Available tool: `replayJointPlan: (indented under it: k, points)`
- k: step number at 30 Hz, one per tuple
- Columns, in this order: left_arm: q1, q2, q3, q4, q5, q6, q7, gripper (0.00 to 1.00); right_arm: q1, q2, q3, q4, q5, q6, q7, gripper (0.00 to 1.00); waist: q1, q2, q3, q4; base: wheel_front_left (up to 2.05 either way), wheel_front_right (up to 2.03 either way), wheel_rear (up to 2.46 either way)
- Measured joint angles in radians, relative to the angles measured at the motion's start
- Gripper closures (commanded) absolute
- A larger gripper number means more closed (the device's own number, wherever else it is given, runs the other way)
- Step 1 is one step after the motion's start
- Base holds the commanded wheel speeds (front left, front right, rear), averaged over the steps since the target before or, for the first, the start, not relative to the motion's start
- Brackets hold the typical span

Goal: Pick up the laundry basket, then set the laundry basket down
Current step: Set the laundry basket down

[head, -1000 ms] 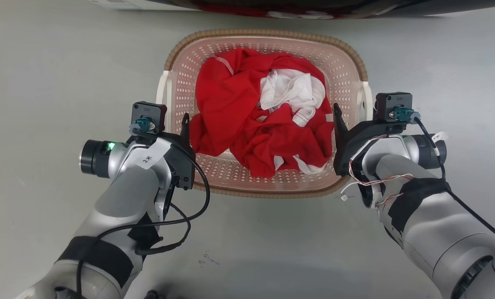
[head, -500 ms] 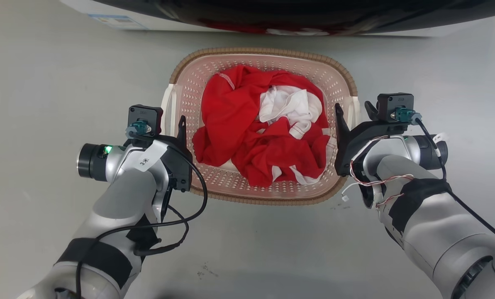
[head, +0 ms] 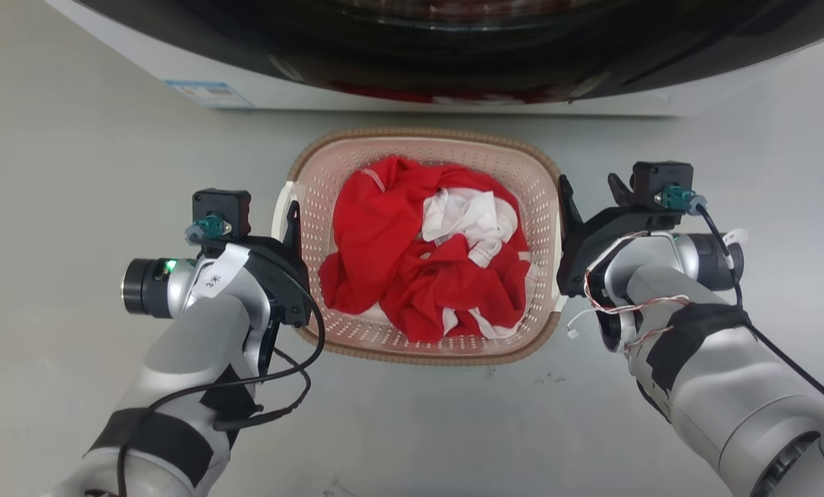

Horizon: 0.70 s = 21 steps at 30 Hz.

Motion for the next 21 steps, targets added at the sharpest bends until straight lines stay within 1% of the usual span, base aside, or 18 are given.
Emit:
replayJointPlan:
  k: [7,11,14,15,19,21]
  points:
    - [0.054,0.026,0.012,-0.008,0.0,-0.018,-0.01,0.0,0.038,0.001,-0.02,-0.031,0.005,0.0,-0.001,0.0,0.0,0.0,-0.084,-0.009,0.0,0.0,0.0]
    - [0.096,0.04,0.03,-0.026,-0.001,-0.019,-0.01,0.0,0.066,0.002,-0.04,-0.046,0.003,0.001,-0.002,0.0,-0.0001,0.0,-0.138,-0.015,0.0,0.0,0.0]
    - [0.13,0.057,0.037,-0.055,0.001,-0.018,-0.01,0.0,0.095,0.002,-0.081,-0.066,0.013,0.004,-0.002,0.0,-0.0001,0.0,-0.18,-0.02,0.0,0.0,0.0]
    - [0.13,0.057,0.037,-0.055,0.001,-0.018,-0.01,0.0,0.095,0.002,-0.081,-0.066,0.013,0.004,-0.002,0.0,-0.0001,0.0,-0.18,-0.02,0.0,0.0,0.0]
    - [0.18,0.068,0.061,-0.105,0.006,-0.016,-0.01,0.0,0.131,0.001,-0.115,-0.089,0.01,0.007,-0.002,0.0,-0.0001,0.0,-0.238,-0.026,0.0,0.0,0.0]
    - [0.207,0.068,0.068,-0.135,0.013,-0.008,-0.01,0.0,0.156,-0.002,-0.13,-0.105,-0.001,0.007,-0.002,0.0,-0.0002,-0.0001,-0.266,-0.029,0.0,0.0,0.0]
